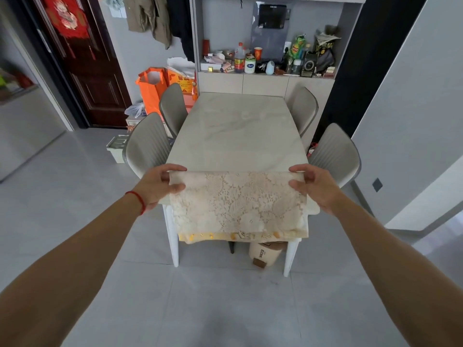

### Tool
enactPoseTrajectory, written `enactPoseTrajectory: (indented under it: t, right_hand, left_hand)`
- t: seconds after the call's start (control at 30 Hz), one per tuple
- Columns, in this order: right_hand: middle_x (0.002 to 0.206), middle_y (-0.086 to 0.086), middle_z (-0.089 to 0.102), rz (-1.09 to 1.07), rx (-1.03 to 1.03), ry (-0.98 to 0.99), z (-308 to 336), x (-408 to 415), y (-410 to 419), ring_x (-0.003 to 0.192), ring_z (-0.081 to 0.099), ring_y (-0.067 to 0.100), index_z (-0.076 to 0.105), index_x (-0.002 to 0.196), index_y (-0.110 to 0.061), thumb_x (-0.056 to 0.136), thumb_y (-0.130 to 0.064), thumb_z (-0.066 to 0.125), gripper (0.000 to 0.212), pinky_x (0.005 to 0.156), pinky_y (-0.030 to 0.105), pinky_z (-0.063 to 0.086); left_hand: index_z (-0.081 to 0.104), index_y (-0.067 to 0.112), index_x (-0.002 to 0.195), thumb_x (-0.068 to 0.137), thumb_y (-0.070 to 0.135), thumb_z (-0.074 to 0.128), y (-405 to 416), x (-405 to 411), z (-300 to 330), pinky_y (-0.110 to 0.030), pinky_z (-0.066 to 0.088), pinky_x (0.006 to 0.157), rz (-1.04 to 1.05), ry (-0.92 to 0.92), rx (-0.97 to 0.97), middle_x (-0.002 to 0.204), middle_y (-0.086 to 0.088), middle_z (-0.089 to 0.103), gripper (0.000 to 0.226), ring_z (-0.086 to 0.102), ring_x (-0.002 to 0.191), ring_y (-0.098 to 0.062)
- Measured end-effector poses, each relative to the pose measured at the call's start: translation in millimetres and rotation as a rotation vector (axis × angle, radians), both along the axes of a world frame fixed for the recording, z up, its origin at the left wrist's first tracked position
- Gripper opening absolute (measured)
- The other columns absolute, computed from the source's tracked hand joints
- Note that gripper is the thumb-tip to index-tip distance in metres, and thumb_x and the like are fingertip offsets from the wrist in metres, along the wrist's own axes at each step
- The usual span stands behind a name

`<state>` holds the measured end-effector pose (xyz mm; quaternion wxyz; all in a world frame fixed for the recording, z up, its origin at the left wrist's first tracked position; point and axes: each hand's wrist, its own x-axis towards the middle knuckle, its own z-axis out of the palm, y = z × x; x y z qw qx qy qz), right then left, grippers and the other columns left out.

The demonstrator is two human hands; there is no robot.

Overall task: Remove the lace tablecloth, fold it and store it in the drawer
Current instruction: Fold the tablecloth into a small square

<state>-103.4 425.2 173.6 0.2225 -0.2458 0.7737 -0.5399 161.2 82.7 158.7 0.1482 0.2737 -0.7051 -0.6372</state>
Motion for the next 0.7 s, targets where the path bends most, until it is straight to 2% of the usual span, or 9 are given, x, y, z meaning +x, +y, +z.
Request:
enactPoseTrajectory:
  t: [0.1, 0.17, 0.23, 0.3, 0.37, 0.43, 0.53, 0.63, 0.7]
  right_hand:
    - [0.118, 0.012, 0.072, 0.000, -0.004, 0.129, 18.7, -7.5, -6.1, 0.101, 0.074, 0.025, 0.075, 0.110, -0.030, 0.088, -0.007, 0.081, 0.032, 0.080, 0.025, 0.065]
    - [0.116, 0.002, 0.071, -0.011, 0.031, 0.235, 30.6, -14.7, -13.5, 0.100, 0.072, 0.018, 0.075, 0.116, -0.028, 0.090, -0.011, 0.080, 0.031, 0.078, 0.020, 0.062]
    - [0.118, 0.001, 0.069, -0.045, 0.088, 0.326, 42.1, -24.6, -21.0, 0.101, 0.069, 0.017, 0.073, 0.124, -0.024, 0.092, -0.017, 0.079, 0.034, 0.081, 0.022, 0.058]
    - [0.118, 0.001, 0.066, -0.052, 0.184, 0.442, 53.5, -31.2, -28.1, 0.104, 0.065, 0.019, 0.070, 0.129, -0.021, 0.093, -0.025, 0.078, 0.037, 0.089, 0.029, 0.055]
    - [0.109, 0.000, 0.066, -0.052, 0.270, 0.581, 62.4, -34.3, -33.5, 0.107, 0.061, 0.023, 0.071, 0.126, -0.018, 0.095, -0.030, 0.075, 0.033, 0.091, 0.035, 0.050]
    - [0.102, 0.005, 0.068, -0.059, 0.271, 0.647, 70.6, -35.2, -37.9, 0.101, 0.064, 0.027, 0.073, 0.115, -0.015, 0.096, -0.032, 0.073, 0.025, 0.087, 0.039, 0.052]
    - [0.110, 0.016, 0.065, -0.056, 0.257, 0.662, 79.2, -33.8, -42.9, 0.098, 0.064, 0.033, 0.072, 0.110, -0.012, 0.098, -0.033, 0.071, 0.024, 0.087, 0.044, 0.054]
    - [0.106, 0.011, 0.069, -0.045, 0.154, 0.552, 83.3, -27.6, -44.1, 0.099, 0.066, 0.032, 0.065, 0.111, -0.014, 0.101, -0.035, 0.063, 0.023, 0.084, 0.047, 0.055]
    - [0.105, 0.005, 0.070, -0.049, 0.042, 0.450, 87.0, -23.8, -43.0, 0.099, 0.070, 0.027, 0.061, 0.112, -0.020, 0.102, -0.036, 0.062, 0.019, 0.084, 0.046, 0.061]
  left_hand:
    - [0.077, 0.031, 0.108, 0.080, -0.006, 0.082, -4.3, -8.6, 24.7, -0.045, 0.060, 0.095, 0.072, -0.006, -0.255, 0.111, -0.011, 0.077, 0.047, 0.074, 0.103, -0.031]
    - [0.075, 0.029, 0.113, 0.083, 0.000, 0.081, -6.5, -16.8, 42.0, -0.043, 0.060, 0.095, 0.106, -0.040, -0.416, 0.107, -0.003, 0.077, 0.042, 0.074, 0.098, -0.026]
    - [0.073, 0.027, 0.117, 0.087, 0.005, 0.078, -8.5, -27.1, 58.3, -0.040, 0.057, 0.098, 0.110, -0.089, -0.572, 0.105, 0.002, 0.075, 0.037, 0.071, 0.096, -0.020]
    - [0.071, 0.022, 0.122, 0.092, 0.012, 0.073, -11.4, -36.8, 70.4, -0.040, 0.051, 0.101, 0.122, -0.160, -0.767, 0.115, -0.003, 0.073, 0.032, 0.066, 0.108, -0.025]
    - [0.069, 0.019, 0.125, 0.095, 0.016, 0.068, -15.1, -44.8, 81.0, -0.044, 0.047, 0.102, 0.142, -0.217, -0.892, 0.122, -0.009, 0.070, 0.031, 0.062, 0.116, -0.032]
    - [0.069, 0.019, 0.122, 0.097, 0.019, 0.064, -18.9, -48.5, 90.7, -0.048, 0.051, 0.100, 0.157, -0.258, -0.951, 0.117, -0.014, 0.068, 0.025, 0.063, 0.111, -0.037]
    - [0.068, 0.019, 0.117, 0.100, 0.024, 0.059, -24.7, -50.8, 100.8, -0.049, 0.053, 0.095, 0.160, -0.348, -1.017, 0.114, -0.016, 0.062, 0.020, 0.061, 0.108, -0.039]
    - [0.063, 0.018, 0.104, 0.100, 0.023, 0.059, -29.4, -48.1, 111.2, -0.046, 0.043, 0.096, 0.112, -0.403, -1.064, 0.112, -0.012, 0.048, 0.007, 0.047, 0.116, -0.034]
    - [0.058, 0.014, 0.095, 0.100, 0.020, 0.061, -37.8, -42.7, 120.6, -0.038, 0.042, 0.086, -0.012, -0.382, -1.085, 0.098, -0.006, 0.050, 0.008, 0.050, 0.108, -0.032]
